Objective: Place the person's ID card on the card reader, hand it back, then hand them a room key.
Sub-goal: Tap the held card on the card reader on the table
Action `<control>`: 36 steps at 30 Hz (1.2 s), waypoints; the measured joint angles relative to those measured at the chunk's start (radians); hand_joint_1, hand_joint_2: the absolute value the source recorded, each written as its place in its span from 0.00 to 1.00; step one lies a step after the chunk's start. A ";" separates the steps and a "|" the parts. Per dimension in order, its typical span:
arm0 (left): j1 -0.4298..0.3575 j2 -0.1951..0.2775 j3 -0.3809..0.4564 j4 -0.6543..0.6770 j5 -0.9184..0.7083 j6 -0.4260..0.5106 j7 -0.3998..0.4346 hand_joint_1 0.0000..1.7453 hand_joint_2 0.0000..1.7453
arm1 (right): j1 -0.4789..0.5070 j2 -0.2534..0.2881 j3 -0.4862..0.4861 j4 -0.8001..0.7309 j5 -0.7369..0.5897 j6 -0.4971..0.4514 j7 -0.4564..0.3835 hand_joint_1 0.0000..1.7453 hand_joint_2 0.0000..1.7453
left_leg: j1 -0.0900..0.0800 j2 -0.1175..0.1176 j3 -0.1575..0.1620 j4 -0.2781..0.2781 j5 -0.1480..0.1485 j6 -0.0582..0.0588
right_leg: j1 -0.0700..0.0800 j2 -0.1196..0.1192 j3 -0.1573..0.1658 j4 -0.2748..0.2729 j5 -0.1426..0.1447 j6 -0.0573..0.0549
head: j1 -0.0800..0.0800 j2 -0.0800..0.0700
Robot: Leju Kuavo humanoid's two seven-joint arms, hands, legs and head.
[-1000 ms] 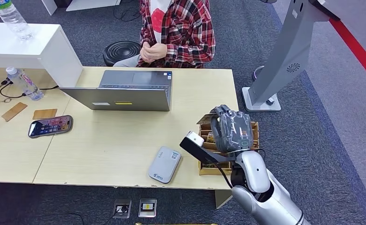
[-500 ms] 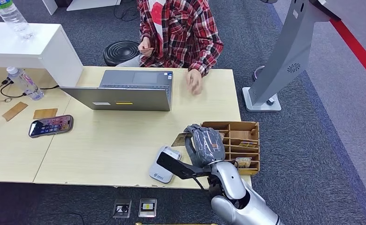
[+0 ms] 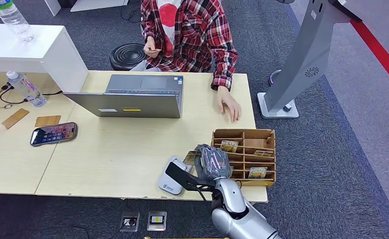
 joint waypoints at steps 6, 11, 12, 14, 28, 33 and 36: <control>0.000 -0.001 0.000 0.003 0.001 -0.001 0.000 0.00 1.00 | -0.002 0.028 -0.001 0.051 0.020 -0.004 -0.021 1.00 1.00 | 0.000 0.003 0.002 0.000 0.000 0.000 | 0.000 0.003 0.000 0.000 0.000 0.000 | 0.000 0.000; 0.000 -0.002 0.000 0.004 0.006 -0.003 0.000 0.00 1.00 | 0.002 0.043 0.002 0.057 0.068 0.013 -0.014 1.00 1.00 | 0.000 0.003 0.002 0.000 0.000 -0.001 | 0.000 0.003 0.000 0.001 0.000 0.000 | 0.000 0.000; 0.000 -0.003 0.000 0.005 0.007 -0.003 0.000 0.00 1.00 | 0.003 0.045 0.004 0.057 0.077 0.017 -0.012 1.00 1.00 | 0.000 0.003 0.002 0.000 0.000 -0.001 | 0.000 0.003 0.000 0.001 0.000 0.000 | 0.000 0.000; 0.000 -0.004 0.000 0.007 0.007 -0.003 0.000 0.00 1.00 | 0.005 0.048 0.011 0.057 0.093 0.023 -0.007 1.00 1.00 | 0.000 0.003 0.002 0.000 0.000 -0.001 | 0.000 0.003 0.000 0.001 0.000 0.000 | 0.000 0.000; 0.000 -0.009 0.000 0.022 0.022 -0.003 -0.007 0.00 1.00 | 0.009 0.023 0.015 -0.010 0.223 0.026 0.117 1.00 1.00 | 0.000 0.003 0.001 0.000 0.000 -0.001 | 0.000 0.002 -0.001 0.001 0.000 0.000 | 0.000 0.000; 0.000 -0.009 0.000 0.025 0.031 -0.004 -0.007 0.00 1.00 | -0.001 -0.028 -0.019 -0.102 0.315 0.026 0.182 1.00 1.00 | 0.000 0.003 0.001 0.000 0.000 -0.001 | 0.000 0.002 -0.001 0.001 0.000 0.000 | 0.000 0.000; 0.001 -0.009 0.000 0.026 0.039 -0.007 -0.007 0.00 1.00 | -0.004 -0.069 -0.043 -0.195 0.362 0.039 0.196 1.00 1.00 | 0.000 0.003 0.002 0.000 0.000 -0.001 | 0.000 0.002 -0.001 0.001 0.000 0.000 | 0.000 0.000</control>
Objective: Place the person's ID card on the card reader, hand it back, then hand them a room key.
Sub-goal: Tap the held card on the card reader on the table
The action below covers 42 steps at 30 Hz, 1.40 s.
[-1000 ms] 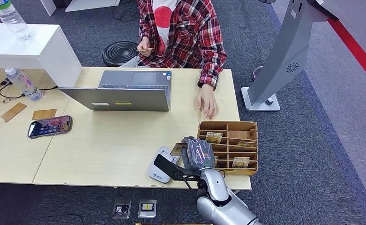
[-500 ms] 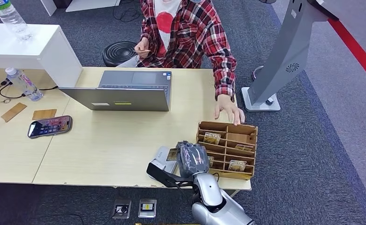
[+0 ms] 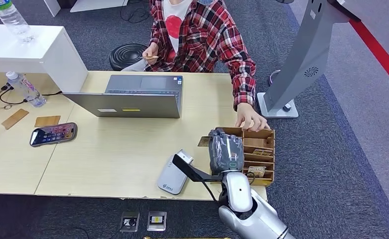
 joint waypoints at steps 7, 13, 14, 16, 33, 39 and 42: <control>0.000 -0.002 0.000 0.000 0.015 -0.001 -0.015 0.00 1.00 | 0.027 -0.052 -0.020 -0.179 -0.029 -0.016 -0.012 1.00 1.00 | 0.000 0.000 0.000 0.000 0.000 0.000 | 0.000 0.000 0.000 0.000 0.000 0.000 | 0.000 0.000; 0.000 -0.003 0.000 0.000 0.021 0.002 -0.027 0.00 1.00 | 0.074 -0.124 -0.079 -0.300 -0.045 -0.020 0.058 1.00 1.00 | 0.000 0.000 0.000 0.000 0.000 0.000 | 0.000 0.000 0.000 0.000 0.000 0.000 | 0.000 0.000; 0.000 -0.003 0.000 0.000 0.020 0.003 -0.029 0.00 1.00 | 0.078 -0.139 -0.095 -0.319 -0.042 -0.011 0.075 1.00 1.00 | -0.001 0.000 0.000 0.000 0.000 0.000 | -0.001 0.000 0.000 0.000 0.000 0.000 | 0.000 0.000; 0.001 -0.003 0.000 0.001 0.016 0.003 -0.031 0.00 1.00 | 0.082 -0.170 -0.127 -0.351 -0.036 0.016 0.101 1.00 1.00 | -0.001 0.000 0.000 0.000 0.000 0.000 | -0.001 0.000 0.000 0.000 0.000 0.000 | 0.000 0.000; -0.038 -0.005 -0.021 0.005 -0.089 -0.029 -0.032 0.00 1.00 | -0.102 -0.129 -0.131 -0.159 -0.163 0.058 0.026 1.00 1.00 | -0.001 -0.004 -0.001 0.000 0.002 -0.002 | -0.001 -0.002 -0.001 0.005 0.000 -0.001 | 0.000 0.000; -0.038 -0.005 -0.024 0.006 -0.087 -0.031 -0.032 0.00 1.00 | -0.104 -0.095 -0.095 -0.114 -0.150 0.063 0.018 1.00 1.00 | -0.001 -0.004 -0.001 0.000 0.001 -0.002 | -0.001 -0.002 -0.002 0.005 -0.001 -0.001 | 0.000 0.000; -0.036 -0.005 -0.024 0.006 -0.085 -0.031 -0.032 0.00 1.00 | -0.102 -0.089 -0.080 -0.113 -0.134 0.065 0.015 1.00 1.00 | -0.001 -0.004 -0.001 0.000 0.001 -0.002 | -0.001 -0.002 -0.002 0.005 -0.001 -0.001 | 0.000 0.000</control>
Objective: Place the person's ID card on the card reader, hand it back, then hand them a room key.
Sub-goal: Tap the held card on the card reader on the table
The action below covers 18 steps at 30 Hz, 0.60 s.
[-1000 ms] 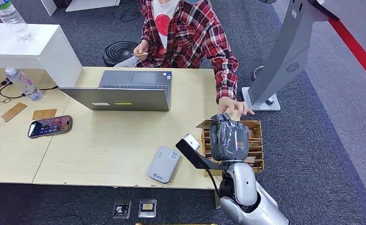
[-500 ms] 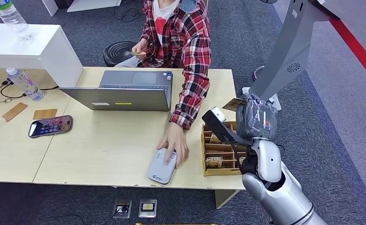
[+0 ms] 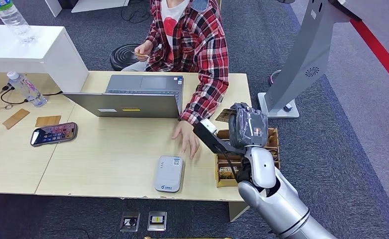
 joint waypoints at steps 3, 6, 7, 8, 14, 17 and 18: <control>0.003 0.000 0.000 0.001 0.001 -0.001 -0.001 0.00 1.00 | 0.005 0.003 0.011 -0.002 0.014 -0.002 0.000 1.00 1.00 | 0.000 0.000 0.000 0.000 0.000 0.000 | 0.000 0.000 0.000 0.000 0.000 0.000 | 0.000 0.000; 0.006 -0.001 0.000 0.003 0.001 -0.001 -0.003 0.00 1.00 | 0.011 0.004 0.019 -0.008 0.016 -0.006 0.006 1.00 1.00 | 0.000 0.000 0.000 0.000 0.000 0.000 | 0.000 0.000 0.000 0.000 0.000 0.000 | 0.000 0.000; 0.006 -0.001 0.000 0.003 0.000 -0.001 -0.003 0.00 1.00 | 0.012 0.003 0.021 -0.009 0.013 -0.008 0.008 1.00 1.00 | 0.000 0.000 0.000 0.000 0.000 0.000 | 0.000 0.000 0.000 0.000 0.000 0.000 | 0.000 0.000; 0.007 -0.001 0.000 0.003 0.000 -0.001 -0.004 0.00 1.00 | 0.013 0.003 0.022 -0.009 0.009 -0.011 0.009 1.00 1.00 | 0.000 0.000 0.000 0.000 0.000 0.000 | 0.000 0.000 0.000 0.000 0.000 0.000 | 0.000 0.000; 0.007 -0.001 0.000 0.005 -0.001 -0.002 -0.005 0.00 1.00 | 0.018 0.002 0.025 -0.019 0.004 -0.015 -0.013 1.00 1.00 | 0.000 0.000 0.000 0.000 0.000 0.000 | 0.000 0.000 0.000 0.000 0.000 0.000 | 0.000 0.000; 0.008 -0.001 0.000 0.005 -0.001 -0.004 -0.005 0.00 1.00 | 0.020 0.002 0.032 -0.031 -0.005 -0.008 -0.020 1.00 1.00 | 0.000 0.000 0.000 0.000 0.000 0.000 | 0.000 0.000 0.000 0.000 0.000 0.000 | 0.000 0.000; 0.008 -0.001 0.000 0.005 -0.001 -0.004 -0.006 0.00 1.00 | 0.021 0.002 0.035 -0.036 -0.012 -0.008 -0.019 1.00 1.00 | 0.000 0.000 0.000 0.000 0.000 0.000 | 0.000 0.000 0.000 0.000 0.000 0.000 | 0.000 0.000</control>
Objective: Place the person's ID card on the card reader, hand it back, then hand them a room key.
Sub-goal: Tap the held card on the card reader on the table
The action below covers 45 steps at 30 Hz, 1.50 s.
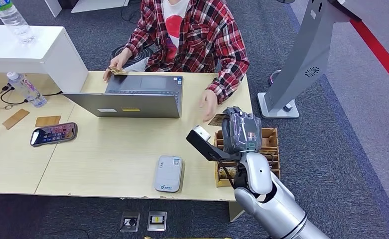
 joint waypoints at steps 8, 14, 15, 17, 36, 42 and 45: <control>0.001 0.000 0.000 0.003 0.000 0.001 -0.015 0.00 1.00 | 0.012 -0.020 -0.019 -0.023 -0.036 -0.034 0.049 1.00 1.00 | 0.000 0.000 0.000 0.000 0.000 0.000 | 0.000 0.000 0.000 0.000 0.000 0.000 | 0.000 0.000; 0.005 0.000 0.000 0.006 0.001 0.001 -0.015 0.00 1.00 | 0.024 -0.037 -0.029 -0.058 -0.028 -0.021 0.047 1.00 1.00 | 0.000 0.001 0.000 0.000 0.000 0.000 | 0.000 0.001 0.000 0.000 0.000 0.000 | 0.000 0.000; 0.006 0.000 0.000 0.006 0.001 0.001 -0.015 0.00 1.00 | 0.027 -0.038 -0.029 -0.063 -0.029 -0.015 0.039 1.00 1.00 | 0.000 0.001 0.000 0.000 0.000 0.000 | 0.000 0.001 0.000 0.000 0.000 0.000 | 0.000 0.000; 0.006 0.000 0.000 0.006 0.001 0.001 -0.016 0.00 1.00 | 0.034 -0.037 -0.026 -0.070 -0.037 -0.007 0.017 1.00 1.00 | 0.000 0.001 0.000 0.000 0.000 0.000 | 0.000 0.001 -0.001 0.000 0.000 0.000 | 0.000 0.000; 0.019 0.003 0.000 0.008 0.010 0.012 -0.012 0.00 1.00 | 0.116 -0.078 -0.035 -0.163 -0.056 0.020 0.025 1.00 1.00 | -0.001 0.001 0.000 0.000 0.000 0.000 | -0.001 0.001 -0.001 0.000 0.000 0.000 | 0.000 0.000; 0.019 0.003 0.000 0.008 -0.003 0.012 -0.012 0.00 1.00 | 0.120 -0.073 -0.027 -0.164 -0.075 0.013 -0.028 1.00 1.00 | 0.000 0.001 0.000 0.000 0.000 0.000 | 0.000 0.001 -0.001 0.001 0.000 0.000 | 0.000 0.000; 0.018 0.003 0.000 0.008 -0.008 0.012 -0.012 0.00 1.00 | 0.116 -0.060 -0.020 -0.161 -0.090 0.016 -0.050 1.00 1.00 | 0.000 0.001 0.000 0.000 0.000 0.000 | 0.000 0.001 -0.001 0.001 0.000 0.000 | 0.000 0.000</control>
